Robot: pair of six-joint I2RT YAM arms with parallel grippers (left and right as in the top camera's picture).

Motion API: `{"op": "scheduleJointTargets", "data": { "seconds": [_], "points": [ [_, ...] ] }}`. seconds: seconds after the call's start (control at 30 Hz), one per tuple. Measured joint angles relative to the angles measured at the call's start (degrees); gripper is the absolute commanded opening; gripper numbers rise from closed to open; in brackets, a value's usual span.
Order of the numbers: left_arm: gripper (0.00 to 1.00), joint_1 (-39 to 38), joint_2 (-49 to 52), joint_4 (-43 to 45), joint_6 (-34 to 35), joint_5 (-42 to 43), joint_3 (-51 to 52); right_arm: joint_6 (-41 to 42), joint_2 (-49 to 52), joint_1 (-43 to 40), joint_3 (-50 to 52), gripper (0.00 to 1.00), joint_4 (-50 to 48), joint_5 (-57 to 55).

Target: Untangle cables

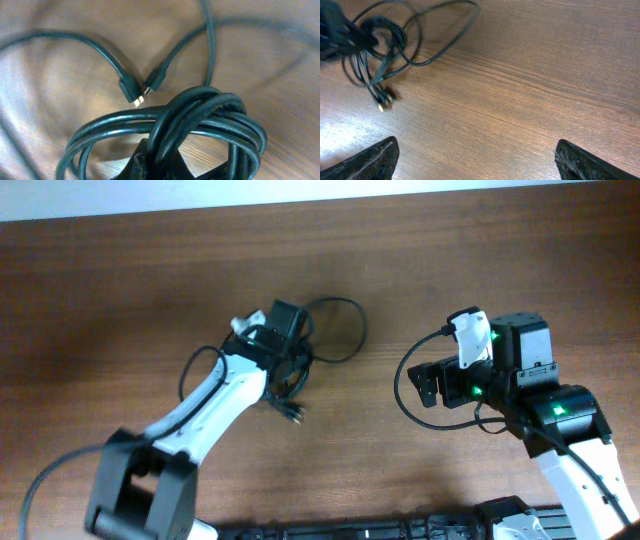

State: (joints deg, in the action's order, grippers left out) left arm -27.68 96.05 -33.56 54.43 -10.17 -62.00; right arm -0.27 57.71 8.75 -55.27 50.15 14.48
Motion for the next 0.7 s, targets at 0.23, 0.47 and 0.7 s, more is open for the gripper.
{"op": "scheduleJointTargets", "data": {
  "seconds": [0.23,0.47,0.7],
  "points": [
    [0.00,0.00,-19.02,-0.09,-34.86,0.87,-1.25,-1.51,0.00,0.00,0.00,0.99,-0.22,6.58],
    [0.00,0.00,-31.36,0.92,-56.78,17.90,-1.25,-7.85,-2.93,0.00,0.04,0.97,-18.08,39.80],
    [0.00,0.00,-31.45,12.00,-53.37,29.75,-1.36,-4.09,-3.08,0.00,0.04,0.88,-21.33,47.04]
  ]
}}
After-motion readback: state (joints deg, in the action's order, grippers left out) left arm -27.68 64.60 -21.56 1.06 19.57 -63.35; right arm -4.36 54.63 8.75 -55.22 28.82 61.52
